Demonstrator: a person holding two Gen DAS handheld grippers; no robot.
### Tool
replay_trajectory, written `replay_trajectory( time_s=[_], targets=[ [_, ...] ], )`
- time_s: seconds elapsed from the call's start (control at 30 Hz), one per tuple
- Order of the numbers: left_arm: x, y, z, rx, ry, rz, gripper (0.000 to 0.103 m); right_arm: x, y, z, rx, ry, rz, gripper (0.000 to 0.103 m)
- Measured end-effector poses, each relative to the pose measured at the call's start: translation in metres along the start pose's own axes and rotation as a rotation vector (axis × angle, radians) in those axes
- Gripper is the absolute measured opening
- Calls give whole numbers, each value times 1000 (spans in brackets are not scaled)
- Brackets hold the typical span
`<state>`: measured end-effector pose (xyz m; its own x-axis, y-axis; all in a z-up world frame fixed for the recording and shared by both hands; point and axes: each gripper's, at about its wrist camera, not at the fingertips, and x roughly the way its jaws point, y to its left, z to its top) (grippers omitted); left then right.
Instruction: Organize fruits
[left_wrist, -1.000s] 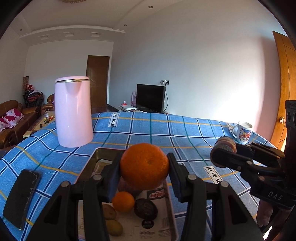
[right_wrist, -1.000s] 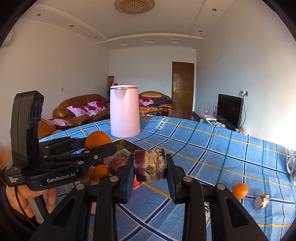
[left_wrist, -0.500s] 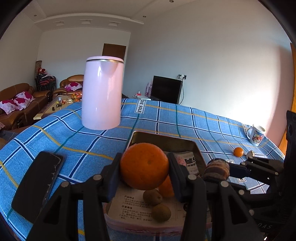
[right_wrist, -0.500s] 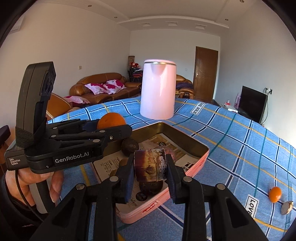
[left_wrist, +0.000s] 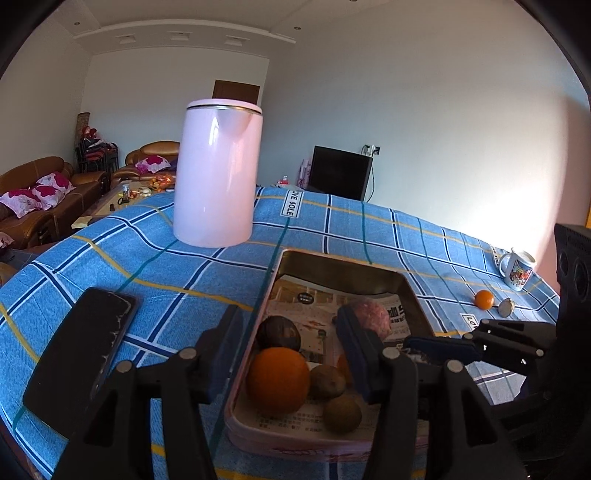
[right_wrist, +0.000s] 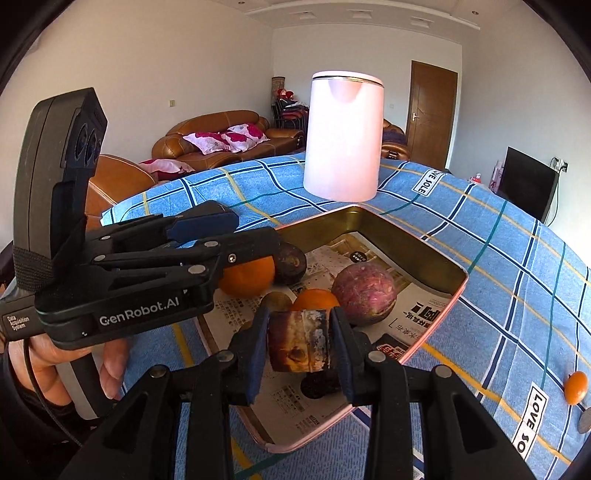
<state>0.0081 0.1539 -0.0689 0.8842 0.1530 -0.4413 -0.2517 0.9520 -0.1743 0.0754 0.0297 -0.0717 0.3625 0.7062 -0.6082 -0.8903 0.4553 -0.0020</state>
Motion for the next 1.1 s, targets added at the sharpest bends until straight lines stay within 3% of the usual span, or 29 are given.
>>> replay_trajectory(
  time_s=[0.1,0.27,0.4,0.57,0.7,0.9,1.1],
  targets=[
    [-7,-7,5,7,-25,-8,68,-14,-5,-4,5,-41,-16,58],
    [-11,-37,15,50,-30,-56,68,-50,-38,-15,28,-88,-98,58],
    [-11,-75,22,117,-34,-103,72,-85,-90,-35,99,-92,-235,60],
    [6,-129,27,180,19,-206,72,-120,-171,-65,276,-47,-461,60],
    [30,-168,26,220,96,-276,72,-134,-225,-86,426,25,-549,60],
    [69,-206,22,219,222,-316,72,-134,-268,-106,542,81,-514,60],
    [84,-229,19,262,250,-288,72,-114,-277,-108,554,149,-463,58]
  ],
)
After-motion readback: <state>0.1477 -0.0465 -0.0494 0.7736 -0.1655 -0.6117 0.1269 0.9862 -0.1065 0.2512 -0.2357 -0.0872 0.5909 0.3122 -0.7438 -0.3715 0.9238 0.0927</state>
